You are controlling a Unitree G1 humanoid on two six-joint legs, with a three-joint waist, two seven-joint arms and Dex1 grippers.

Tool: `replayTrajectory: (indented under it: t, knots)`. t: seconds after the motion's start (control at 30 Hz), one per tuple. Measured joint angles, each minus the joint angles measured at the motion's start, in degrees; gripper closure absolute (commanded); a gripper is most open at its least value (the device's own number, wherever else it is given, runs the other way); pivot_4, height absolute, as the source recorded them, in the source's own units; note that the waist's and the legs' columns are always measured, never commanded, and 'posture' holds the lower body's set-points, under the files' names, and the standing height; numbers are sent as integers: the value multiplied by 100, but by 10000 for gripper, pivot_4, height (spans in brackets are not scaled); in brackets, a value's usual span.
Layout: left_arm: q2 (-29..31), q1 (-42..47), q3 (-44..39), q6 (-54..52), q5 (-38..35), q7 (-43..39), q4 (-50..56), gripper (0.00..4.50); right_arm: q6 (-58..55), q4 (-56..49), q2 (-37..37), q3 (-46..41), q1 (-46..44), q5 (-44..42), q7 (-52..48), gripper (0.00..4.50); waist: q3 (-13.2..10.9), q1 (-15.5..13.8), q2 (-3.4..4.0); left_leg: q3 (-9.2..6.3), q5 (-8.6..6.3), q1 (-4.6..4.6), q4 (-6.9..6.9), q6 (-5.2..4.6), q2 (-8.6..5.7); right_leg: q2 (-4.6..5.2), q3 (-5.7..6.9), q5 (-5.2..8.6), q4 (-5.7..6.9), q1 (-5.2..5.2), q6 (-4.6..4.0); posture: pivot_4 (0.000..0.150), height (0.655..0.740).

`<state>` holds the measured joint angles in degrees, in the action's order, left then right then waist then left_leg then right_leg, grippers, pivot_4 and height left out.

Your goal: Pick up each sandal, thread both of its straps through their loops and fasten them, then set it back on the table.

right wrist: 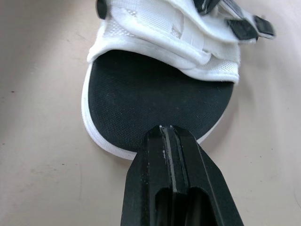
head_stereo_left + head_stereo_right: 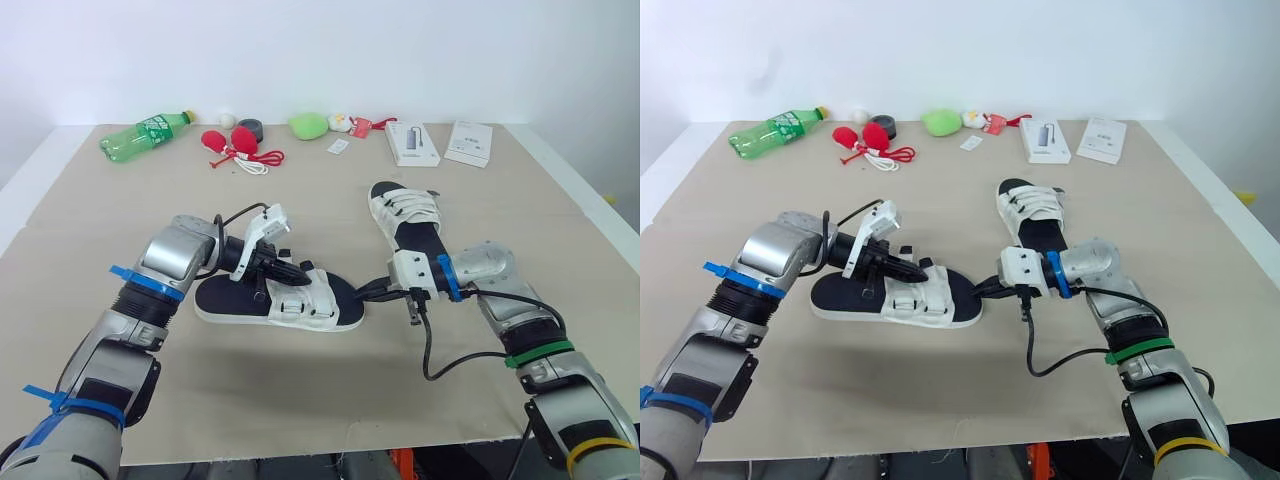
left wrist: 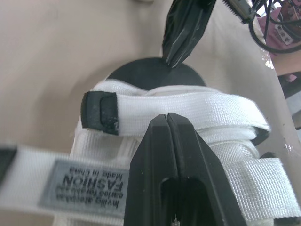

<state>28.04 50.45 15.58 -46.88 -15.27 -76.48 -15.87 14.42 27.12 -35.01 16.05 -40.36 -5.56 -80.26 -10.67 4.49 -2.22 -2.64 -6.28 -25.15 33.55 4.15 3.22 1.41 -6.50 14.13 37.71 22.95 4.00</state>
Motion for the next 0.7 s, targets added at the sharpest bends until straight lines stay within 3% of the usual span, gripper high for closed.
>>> replayTrajectory:
  t: [0.07,0.17,0.23,0.4,0.43,0.5,0.7]
  knots:
    - [3,-1,-48,-19,-40,109,54,44541,-139,14,19,-14,-28,-64,-96,45000,-2,2,1,0,0,-1,0,0,0,0,0,-1,0,2,-1,1500,7400]
    - [88,-1,-255,-102,-156,291,255,45000,-748,23,31,-47,-123,-331,-364,35669,-7,3,5,0,1,-10,-2,-1,1,-1,0,-1,2,12,0,1500,7400]
    - [348,-2,-500,-297,-368,381,708,45000,-1418,44,45,-294,-194,-773,-554,25433,-15,2,11,-1,0,-39,-4,-1,2,-2,0,-2,10,39,17,1500,7400]
    - [797,-153,-961,-424,-755,479,1509,45000,-2411,137,47,-869,-577,-1440,-614,4743,-19,-5,17,-11,-12,-39,-16,-2,-1,-4,4,21,22,39,30,1500,7400]
    - [898,-225,-1048,-475,-851,489,1622,42446,-2567,150,49,-973,-609,-1542,-611,159,-19,-4,17,-17,-15,-40,-17,-1,-1,-5,9,28,25,39,27,1500,7400]
    - [1078,-442,-1306,-443,-942,597,1782,36798,-2844,211,40,-1168,-636,-1707,-610,0,-19,-3,18,-21,-20,-39,-17,-6,-1,-5,13,38,31,39,24,1500,7400]
    - [1381,-2094,-1803,1284,-548,987,2284,8904,-3193,81,-52,-1465,-316,-2017,-714,0,-22,-17,23,-18,-31,-35,-16,-6,-2,-1,13,50,35,35,18,1500,7400]
